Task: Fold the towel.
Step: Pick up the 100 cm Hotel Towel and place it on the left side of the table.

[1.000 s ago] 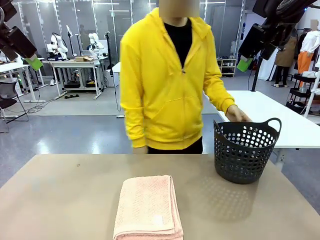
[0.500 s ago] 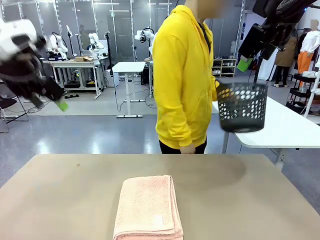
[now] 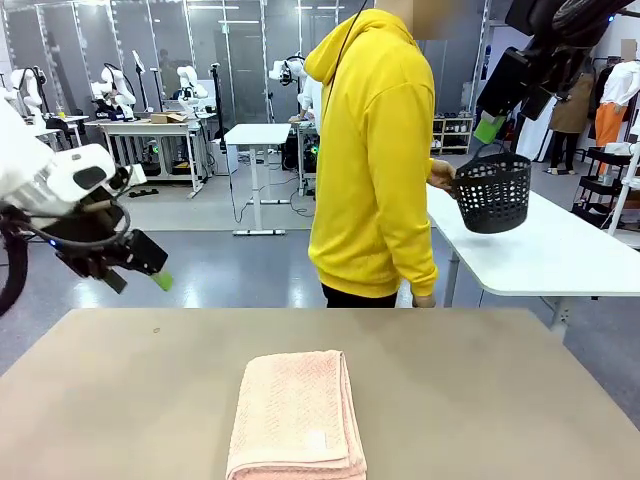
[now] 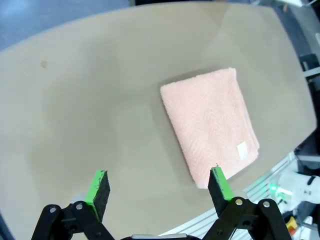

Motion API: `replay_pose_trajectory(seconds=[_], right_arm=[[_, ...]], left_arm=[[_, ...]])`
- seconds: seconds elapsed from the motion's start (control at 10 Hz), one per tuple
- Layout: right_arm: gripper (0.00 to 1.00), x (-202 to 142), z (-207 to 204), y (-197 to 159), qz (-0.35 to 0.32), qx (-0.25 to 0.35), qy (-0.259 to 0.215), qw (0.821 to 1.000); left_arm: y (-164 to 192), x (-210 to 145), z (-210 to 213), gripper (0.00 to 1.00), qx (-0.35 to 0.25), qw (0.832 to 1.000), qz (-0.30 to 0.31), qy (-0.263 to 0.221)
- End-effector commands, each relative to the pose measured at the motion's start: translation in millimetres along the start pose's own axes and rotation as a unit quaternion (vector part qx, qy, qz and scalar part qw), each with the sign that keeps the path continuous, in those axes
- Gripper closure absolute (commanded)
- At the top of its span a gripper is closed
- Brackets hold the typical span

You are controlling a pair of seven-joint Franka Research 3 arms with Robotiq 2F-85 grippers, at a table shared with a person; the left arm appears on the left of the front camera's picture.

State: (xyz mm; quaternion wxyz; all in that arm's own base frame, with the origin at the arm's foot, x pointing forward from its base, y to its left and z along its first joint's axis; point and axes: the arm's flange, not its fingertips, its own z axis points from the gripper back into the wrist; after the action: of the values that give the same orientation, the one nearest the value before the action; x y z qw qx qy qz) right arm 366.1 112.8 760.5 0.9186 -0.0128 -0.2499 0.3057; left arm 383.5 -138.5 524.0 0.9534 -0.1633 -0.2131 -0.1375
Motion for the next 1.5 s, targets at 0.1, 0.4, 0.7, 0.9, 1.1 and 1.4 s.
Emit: replay_pose_trajectory(seconds=[0.1, 0.4, 0.7, 0.9, 1.1, 1.4], right_arm=[[0.00, -0.8, 0.8, -1.1, 0.001, -0.001, 0.004, 1.000], [0.00, -0.8, 0.8, -1.1, 0.001, -0.001, 0.004, 1.000], [0.00, -0.8, 0.8, -1.1, 0.001, -0.001, 0.004, 1.000], [0.00, -0.8, 0.8, -1.1, 0.001, -0.001, 0.004, 1.000], [0.00, -0.8, 0.8, -1.1, 0.001, -0.001, 0.004, 1.000], [0.00, -0.8, 0.8, -1.1, 0.001, -0.001, 0.004, 1.000]], left_arm=[[12.3, -7.7, -59.0, 0.00, -0.067, 0.997, 0.012, -0.023], [21.7, -21.9, -114.2, 0.00, -0.101, 0.994, 0.038, -0.036], [18.5, -42.7, -161.0, 0.00, -0.141, 0.983, 0.108, -0.049], [11.7, -55.9, -182.5, 0.00, -0.143, 0.978, 0.149, -0.038], [6.1, -68.3, -206.7, 0.00, -0.161, 0.972, 0.169, -0.022], [-1.5, -76.6, -231.0, 0.00, -0.178, 0.966, 0.188, -0.015]])
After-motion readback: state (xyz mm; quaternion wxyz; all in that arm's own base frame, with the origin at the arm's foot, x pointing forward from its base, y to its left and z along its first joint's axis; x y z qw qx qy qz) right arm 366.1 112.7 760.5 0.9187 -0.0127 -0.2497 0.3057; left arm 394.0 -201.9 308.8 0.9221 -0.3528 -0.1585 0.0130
